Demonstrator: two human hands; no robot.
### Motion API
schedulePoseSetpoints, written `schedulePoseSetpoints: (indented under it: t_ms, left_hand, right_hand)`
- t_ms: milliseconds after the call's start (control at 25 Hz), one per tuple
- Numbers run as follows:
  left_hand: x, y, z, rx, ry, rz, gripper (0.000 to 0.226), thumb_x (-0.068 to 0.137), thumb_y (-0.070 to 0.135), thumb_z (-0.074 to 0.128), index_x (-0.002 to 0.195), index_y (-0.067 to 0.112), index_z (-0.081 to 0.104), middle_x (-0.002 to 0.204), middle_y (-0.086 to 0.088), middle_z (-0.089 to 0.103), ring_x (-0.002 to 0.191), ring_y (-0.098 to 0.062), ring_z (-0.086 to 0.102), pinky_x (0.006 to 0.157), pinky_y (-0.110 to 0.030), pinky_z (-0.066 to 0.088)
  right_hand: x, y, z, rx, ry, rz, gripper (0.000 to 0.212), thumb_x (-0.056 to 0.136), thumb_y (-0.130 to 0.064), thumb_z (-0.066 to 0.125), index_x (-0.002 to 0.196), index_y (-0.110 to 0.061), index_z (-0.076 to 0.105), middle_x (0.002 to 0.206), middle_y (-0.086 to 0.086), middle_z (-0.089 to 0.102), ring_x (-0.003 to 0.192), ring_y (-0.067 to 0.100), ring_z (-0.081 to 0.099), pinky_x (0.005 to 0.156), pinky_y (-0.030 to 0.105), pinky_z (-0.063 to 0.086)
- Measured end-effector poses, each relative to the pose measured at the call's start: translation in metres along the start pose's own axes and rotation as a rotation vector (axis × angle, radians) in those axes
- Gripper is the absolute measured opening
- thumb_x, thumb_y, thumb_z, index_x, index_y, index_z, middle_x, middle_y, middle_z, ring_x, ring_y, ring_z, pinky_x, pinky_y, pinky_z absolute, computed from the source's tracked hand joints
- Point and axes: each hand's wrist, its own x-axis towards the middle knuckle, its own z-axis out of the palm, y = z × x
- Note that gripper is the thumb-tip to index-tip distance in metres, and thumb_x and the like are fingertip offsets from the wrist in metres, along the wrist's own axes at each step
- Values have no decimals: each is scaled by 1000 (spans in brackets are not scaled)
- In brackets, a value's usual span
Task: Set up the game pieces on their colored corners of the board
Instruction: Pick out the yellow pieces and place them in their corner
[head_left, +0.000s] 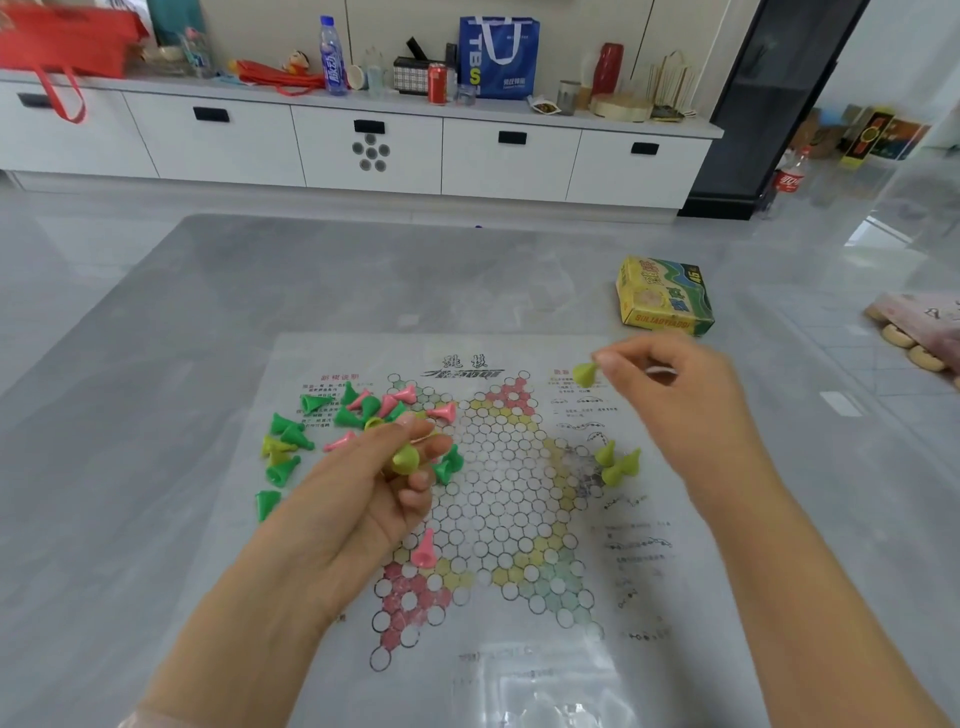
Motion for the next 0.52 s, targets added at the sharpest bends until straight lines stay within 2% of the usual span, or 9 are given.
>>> schedulePoseSetpoints:
  t_ms: [120, 200, 400, 520]
  left_hand:
    - [6, 1, -2, -36, 40, 16, 17, 86, 15, 52, 76, 3, 58, 59, -5, 63, 42, -7, 45, 35, -13, 39]
    - [7, 0, 0, -31, 48, 14, 18, 87, 15, 52, 74, 4, 58, 54, -4, 64, 43, -7, 47, 35, -13, 40]
    - [9, -1, 3, -31, 69, 32, 20, 88, 14, 52, 71, 4, 58, 50, -3, 63, 40, -6, 49, 36, -12, 41]
    - [9, 0, 3, -38, 62, 42, 19, 87, 13, 52, 72, 3, 58, 51, -4, 64, 42, -7, 49, 36, -13, 42]
  right_hand:
    - [8, 30, 3, -257, -117, 133, 11, 82, -23, 64, 72, -23, 66, 106, -6, 56, 105, 13, 50, 96, 32, 37]
    - [7, 41, 11, -365, -192, 144, 13, 81, -24, 64, 68, -26, 65, 113, -6, 55, 114, 17, 46, 100, 37, 33]
    - [9, 48, 10, -424, -166, 167, 24, 81, -26, 63, 60, -35, 58, 110, -7, 56, 114, 20, 47, 101, 44, 34]
    - [8, 50, 10, -395, -177, 190, 22, 82, -27, 63, 61, -33, 61, 110, -6, 58, 112, 19, 47, 100, 46, 35]
